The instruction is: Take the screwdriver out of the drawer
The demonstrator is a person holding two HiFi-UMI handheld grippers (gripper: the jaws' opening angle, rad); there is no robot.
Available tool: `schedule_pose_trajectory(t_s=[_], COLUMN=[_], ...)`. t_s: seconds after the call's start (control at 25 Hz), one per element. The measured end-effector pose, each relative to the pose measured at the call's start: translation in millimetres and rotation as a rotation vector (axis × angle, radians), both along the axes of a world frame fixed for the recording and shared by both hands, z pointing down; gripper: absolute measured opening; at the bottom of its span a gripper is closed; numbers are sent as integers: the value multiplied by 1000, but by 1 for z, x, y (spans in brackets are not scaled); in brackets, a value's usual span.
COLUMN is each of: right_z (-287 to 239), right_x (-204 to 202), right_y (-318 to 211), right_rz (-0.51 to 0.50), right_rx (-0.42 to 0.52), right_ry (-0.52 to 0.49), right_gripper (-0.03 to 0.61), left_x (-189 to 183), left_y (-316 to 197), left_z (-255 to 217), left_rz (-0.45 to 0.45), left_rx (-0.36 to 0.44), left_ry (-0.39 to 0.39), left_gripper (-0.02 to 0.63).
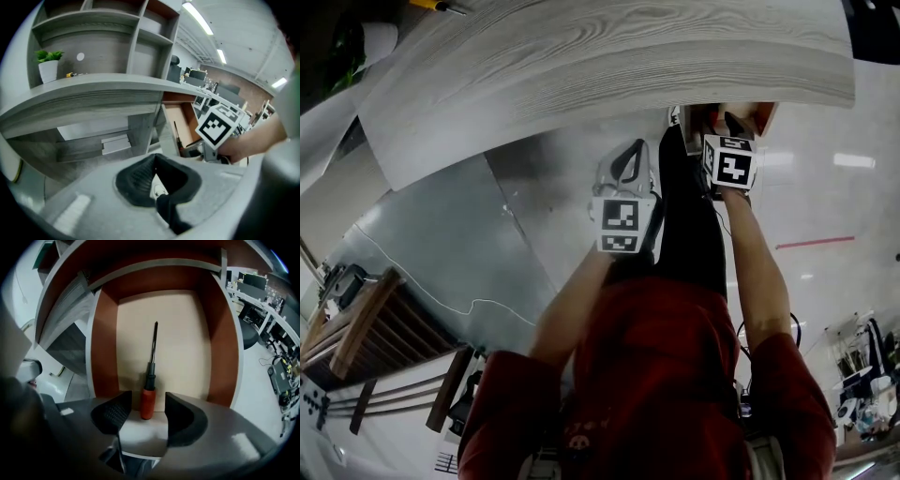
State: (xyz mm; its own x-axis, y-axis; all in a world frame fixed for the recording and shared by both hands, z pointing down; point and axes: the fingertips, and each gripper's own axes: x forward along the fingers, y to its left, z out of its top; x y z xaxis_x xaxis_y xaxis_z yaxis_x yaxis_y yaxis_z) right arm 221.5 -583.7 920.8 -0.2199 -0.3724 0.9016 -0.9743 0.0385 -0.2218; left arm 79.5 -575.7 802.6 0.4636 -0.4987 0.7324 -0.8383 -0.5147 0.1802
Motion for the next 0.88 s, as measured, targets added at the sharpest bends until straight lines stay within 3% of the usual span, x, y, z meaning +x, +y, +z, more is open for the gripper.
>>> schedule_pose_trajectory(t_s=[0.16, 0.44, 0.68, 0.88], right_z=[8, 18, 22, 22], right_x=[3, -3, 0, 0], right_y=[0, 5, 8, 8], right_rz=[1, -122, -177, -186], right_rx=[-39, -134, -161, -165], right_ry=[58, 174, 231, 224], right_gripper=[221, 218, 114, 101], left_x=[-2, -6, -9, -11], left_y=[-2, -3, -2, 0], left_z=[3, 7, 8, 7], left_rz=[-13, -15, -13, -8], left_rx=[-9, -21, -26, -26], left_ry=[2, -1, -2, -7], left_gripper=[2, 2, 2, 2])
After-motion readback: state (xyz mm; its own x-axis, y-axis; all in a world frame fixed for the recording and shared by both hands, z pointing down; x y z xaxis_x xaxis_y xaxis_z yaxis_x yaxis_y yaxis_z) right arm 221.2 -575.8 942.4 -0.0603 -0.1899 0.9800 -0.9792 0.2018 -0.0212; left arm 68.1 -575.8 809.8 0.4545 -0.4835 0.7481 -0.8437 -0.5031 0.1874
